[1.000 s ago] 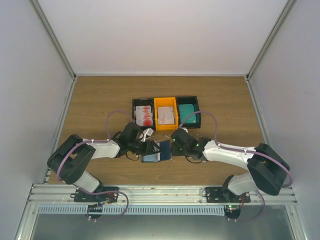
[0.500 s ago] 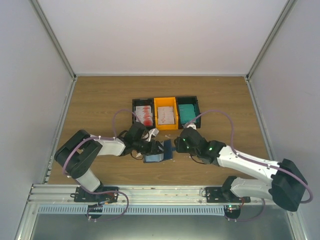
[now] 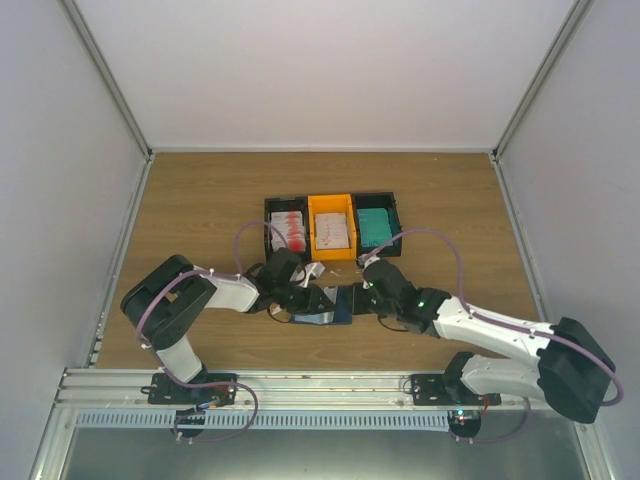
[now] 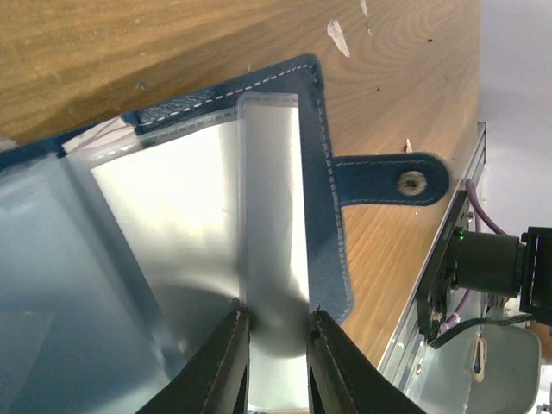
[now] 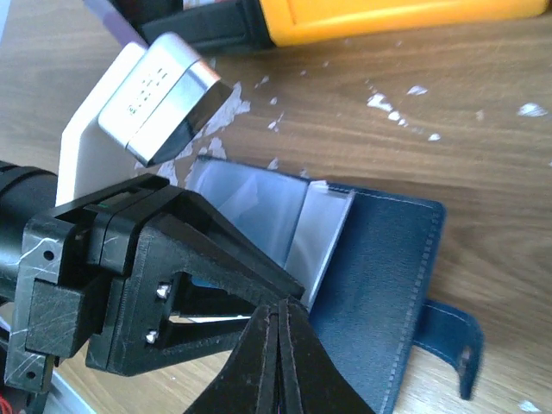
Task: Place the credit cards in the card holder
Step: Turn over the card slot in the card holder.
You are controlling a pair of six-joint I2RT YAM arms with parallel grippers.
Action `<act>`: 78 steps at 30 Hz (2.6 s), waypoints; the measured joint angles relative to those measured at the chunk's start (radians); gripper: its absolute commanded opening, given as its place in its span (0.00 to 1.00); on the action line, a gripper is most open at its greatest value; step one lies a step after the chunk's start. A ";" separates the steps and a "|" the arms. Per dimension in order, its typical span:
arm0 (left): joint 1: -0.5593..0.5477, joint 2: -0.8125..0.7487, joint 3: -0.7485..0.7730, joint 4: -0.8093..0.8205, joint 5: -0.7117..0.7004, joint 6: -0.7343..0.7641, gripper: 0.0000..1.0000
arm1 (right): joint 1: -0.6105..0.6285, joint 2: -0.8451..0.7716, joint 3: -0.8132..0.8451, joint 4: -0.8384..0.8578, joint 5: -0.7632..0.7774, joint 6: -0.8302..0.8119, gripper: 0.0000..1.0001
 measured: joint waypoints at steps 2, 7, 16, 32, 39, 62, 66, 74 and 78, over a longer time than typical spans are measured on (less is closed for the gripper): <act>-0.006 0.007 0.001 0.001 -0.005 0.001 0.16 | -0.001 0.029 -0.002 0.019 -0.026 0.002 0.01; -0.016 0.019 0.001 0.001 -0.016 0.000 0.11 | -0.016 0.122 -0.007 0.089 -0.089 0.002 0.01; -0.019 0.020 0.000 0.006 -0.015 -0.008 0.15 | -0.071 0.282 -0.014 0.235 -0.209 -0.008 0.01; -0.020 -0.260 -0.006 -0.237 -0.251 0.008 0.43 | -0.084 0.389 -0.025 0.286 -0.224 -0.008 0.01; -0.020 -0.285 -0.004 -0.360 -0.382 0.038 0.54 | -0.084 0.395 -0.024 0.294 -0.225 -0.009 0.01; -0.020 -0.211 0.014 -0.353 -0.303 0.082 0.28 | -0.084 0.397 -0.024 0.300 -0.225 -0.019 0.04; -0.020 -0.225 0.014 -0.347 -0.278 0.084 0.31 | -0.084 0.397 -0.024 0.300 -0.225 -0.019 0.04; -0.020 -0.253 0.014 -0.322 -0.228 0.089 0.32 | -0.084 0.397 -0.024 0.300 -0.225 -0.018 0.04; -0.020 -0.256 0.014 -0.300 -0.187 0.090 0.35 | -0.084 0.394 -0.026 0.300 -0.220 -0.015 0.05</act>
